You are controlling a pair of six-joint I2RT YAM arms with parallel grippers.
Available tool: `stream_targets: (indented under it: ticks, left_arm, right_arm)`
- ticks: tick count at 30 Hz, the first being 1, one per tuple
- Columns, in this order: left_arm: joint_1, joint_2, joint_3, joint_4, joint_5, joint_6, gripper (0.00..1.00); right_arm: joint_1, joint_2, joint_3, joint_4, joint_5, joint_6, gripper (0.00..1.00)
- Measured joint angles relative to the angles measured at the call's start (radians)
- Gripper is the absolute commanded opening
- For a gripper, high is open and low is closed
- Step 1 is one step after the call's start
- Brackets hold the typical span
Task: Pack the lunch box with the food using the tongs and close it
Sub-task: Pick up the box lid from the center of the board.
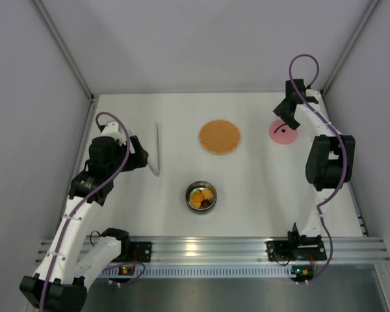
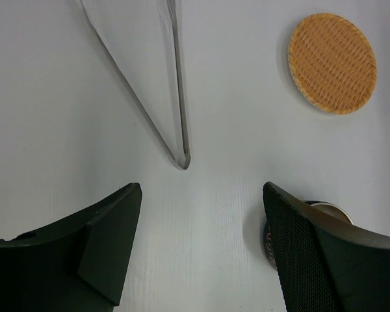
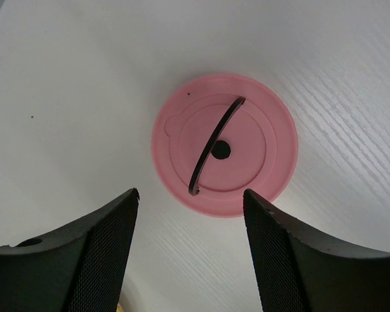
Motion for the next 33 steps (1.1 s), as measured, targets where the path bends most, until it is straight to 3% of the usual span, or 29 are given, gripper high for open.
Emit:
stream_targets:
  ticks: [14, 17, 18, 20, 26, 33]
  left_arm:
    - [0.0, 0.025, 0.0, -0.001, -0.002, 0.003, 0.8]
    - [0.0, 0.027, 0.0, -0.001, -0.002, 0.003, 0.8]
    - [0.0, 0.027, 0.0, -0.001, -0.002, 0.003, 0.8]
    - [0.0, 0.027, 0.0, -0.001, -0.002, 0.003, 0.81]
    - [0.0, 0.027, 0.0, -0.001, 0.001, 0.003, 0.81]
    - [0.0, 0.03, 0.0, -0.001, 0.002, 0.003, 0.8]
  right_arm:
    - [-0.058, 0.144, 0.029, -0.003, 0.009, -0.001, 0.57]
    - [-0.066, 0.158, 0.034, -0.005, 0.002, -0.015, 0.35]
    - [-0.066, 0.16, 0.037, -0.003, -0.001, -0.021, 0.17]
    - [-0.066, 0.159, 0.043, -0.003, -0.007, -0.029, 0.0]
    - [-0.064, 0.105, -0.025, 0.019, -0.042, -0.063, 0.0]
    - [0.006, -0.186, -0.191, 0.024, -0.158, -0.162, 0.0]
